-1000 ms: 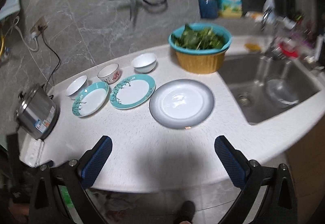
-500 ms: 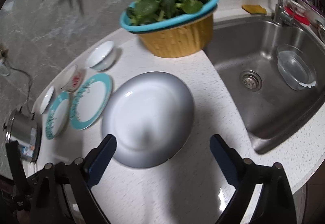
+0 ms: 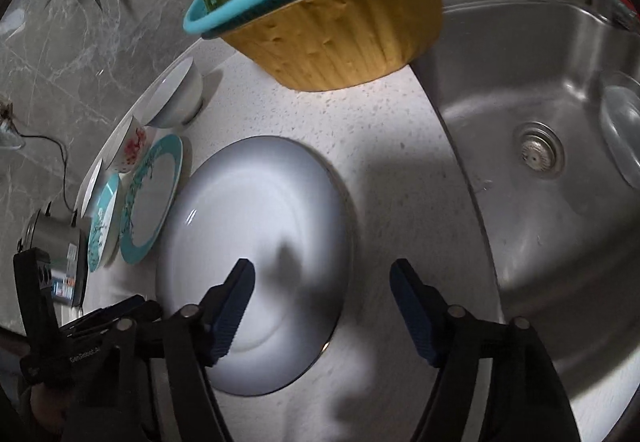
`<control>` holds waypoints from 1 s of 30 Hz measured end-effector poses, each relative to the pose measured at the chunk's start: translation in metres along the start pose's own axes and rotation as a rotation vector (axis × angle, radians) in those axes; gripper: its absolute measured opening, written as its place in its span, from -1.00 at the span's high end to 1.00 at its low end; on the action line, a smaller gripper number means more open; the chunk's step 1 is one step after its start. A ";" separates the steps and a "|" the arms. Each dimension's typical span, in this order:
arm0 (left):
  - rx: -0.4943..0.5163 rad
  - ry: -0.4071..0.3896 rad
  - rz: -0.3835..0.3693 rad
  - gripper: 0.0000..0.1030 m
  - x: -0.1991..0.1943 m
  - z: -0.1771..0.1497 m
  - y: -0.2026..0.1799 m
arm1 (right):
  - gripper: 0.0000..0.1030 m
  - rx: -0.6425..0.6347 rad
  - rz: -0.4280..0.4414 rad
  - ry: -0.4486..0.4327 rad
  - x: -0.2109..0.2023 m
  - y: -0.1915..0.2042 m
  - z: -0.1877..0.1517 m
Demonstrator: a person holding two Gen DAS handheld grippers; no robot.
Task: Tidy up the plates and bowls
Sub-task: 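Move the left tool to the plain white plate rim while the right tool approaches it too, then close the left gripper on the white plate rim while the right gripper closes beside it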
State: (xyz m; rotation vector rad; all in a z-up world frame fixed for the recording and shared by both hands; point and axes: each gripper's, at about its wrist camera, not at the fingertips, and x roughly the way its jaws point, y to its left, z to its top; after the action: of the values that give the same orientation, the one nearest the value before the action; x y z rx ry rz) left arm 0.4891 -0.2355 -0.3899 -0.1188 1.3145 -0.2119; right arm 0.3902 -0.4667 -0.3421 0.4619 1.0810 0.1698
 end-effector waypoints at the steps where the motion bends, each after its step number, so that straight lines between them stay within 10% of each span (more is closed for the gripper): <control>1: -0.002 0.000 0.007 -0.27 0.002 0.002 -0.003 | -0.41 -0.004 0.015 -0.001 0.001 -0.002 0.003; 14: -0.004 0.003 0.001 -0.23 0.019 0.027 -0.033 | -0.41 -0.239 0.234 0.090 0.028 0.011 0.034; 19: 0.018 0.032 -0.077 0.40 0.025 0.035 -0.047 | -0.38 -0.288 0.237 0.143 0.032 0.016 0.039; 23: 0.019 0.027 -0.082 0.40 0.030 0.044 -0.053 | -0.38 -0.293 0.233 0.165 0.033 0.018 0.042; 26: -0.001 0.027 -0.093 0.40 0.029 0.039 -0.042 | -0.07 -0.311 0.184 0.173 0.033 0.021 0.042; 28: -0.006 0.027 -0.089 0.40 0.029 0.035 -0.036 | 0.58 -0.294 0.144 0.184 0.035 0.017 0.046; 30: -0.015 0.031 -0.097 0.40 0.027 0.035 -0.029 | 0.60 -0.252 0.156 0.208 0.037 0.008 0.050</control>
State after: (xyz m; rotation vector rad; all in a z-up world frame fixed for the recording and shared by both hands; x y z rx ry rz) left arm 0.5269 -0.2712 -0.4005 -0.1923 1.3421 -0.2872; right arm 0.4525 -0.4605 -0.3492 0.3056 1.2083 0.4951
